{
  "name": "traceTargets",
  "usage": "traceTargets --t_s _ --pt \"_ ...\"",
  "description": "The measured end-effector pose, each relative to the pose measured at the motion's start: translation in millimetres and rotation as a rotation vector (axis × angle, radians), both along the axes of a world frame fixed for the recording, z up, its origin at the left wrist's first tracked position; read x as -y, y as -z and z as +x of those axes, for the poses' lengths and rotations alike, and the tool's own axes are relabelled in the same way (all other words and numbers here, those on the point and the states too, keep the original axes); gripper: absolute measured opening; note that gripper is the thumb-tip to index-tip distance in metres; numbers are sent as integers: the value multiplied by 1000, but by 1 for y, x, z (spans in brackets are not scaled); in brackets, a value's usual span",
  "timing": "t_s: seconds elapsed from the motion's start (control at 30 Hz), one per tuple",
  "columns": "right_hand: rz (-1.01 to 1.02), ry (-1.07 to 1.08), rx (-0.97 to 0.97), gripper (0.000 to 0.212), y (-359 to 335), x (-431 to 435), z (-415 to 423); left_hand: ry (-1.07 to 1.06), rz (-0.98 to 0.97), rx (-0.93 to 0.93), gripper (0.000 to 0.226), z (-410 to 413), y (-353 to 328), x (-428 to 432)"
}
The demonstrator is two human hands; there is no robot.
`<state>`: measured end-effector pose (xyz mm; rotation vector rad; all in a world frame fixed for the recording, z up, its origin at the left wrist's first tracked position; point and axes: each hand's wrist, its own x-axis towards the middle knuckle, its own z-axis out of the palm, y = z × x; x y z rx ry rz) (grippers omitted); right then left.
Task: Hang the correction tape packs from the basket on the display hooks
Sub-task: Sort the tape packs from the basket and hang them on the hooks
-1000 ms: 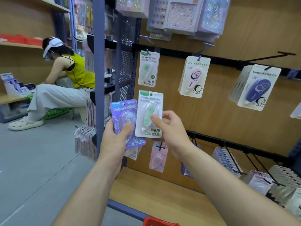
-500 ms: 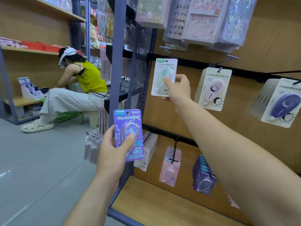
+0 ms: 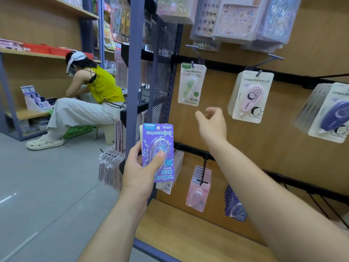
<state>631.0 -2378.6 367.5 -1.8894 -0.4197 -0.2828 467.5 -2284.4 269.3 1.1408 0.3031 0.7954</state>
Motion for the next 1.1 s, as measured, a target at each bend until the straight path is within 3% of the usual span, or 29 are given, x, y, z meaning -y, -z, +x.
traceTargets --t_s 0.07,0.17,0.33,0.5,0.8,1.1 --pt "49 -274 -126 16 29 19 -32 28 9 -20 44 1 1 6" --pt "64 -518 -242 17 68 43 -68 102 26 -72 57 4 9 18" --pt "200 -386 -361 21 110 87 -79 261 71 -215 63 10 29 47" --pt "346 -279 -506 6 164 154 -76 283 56 -349 15 20 60 71" --pt "265 4 -540 6 245 236 -24 352 191 -511 12 44 84 92" --pt "282 52 -515 11 265 231 13 386 237 -544 18 69 93 102"
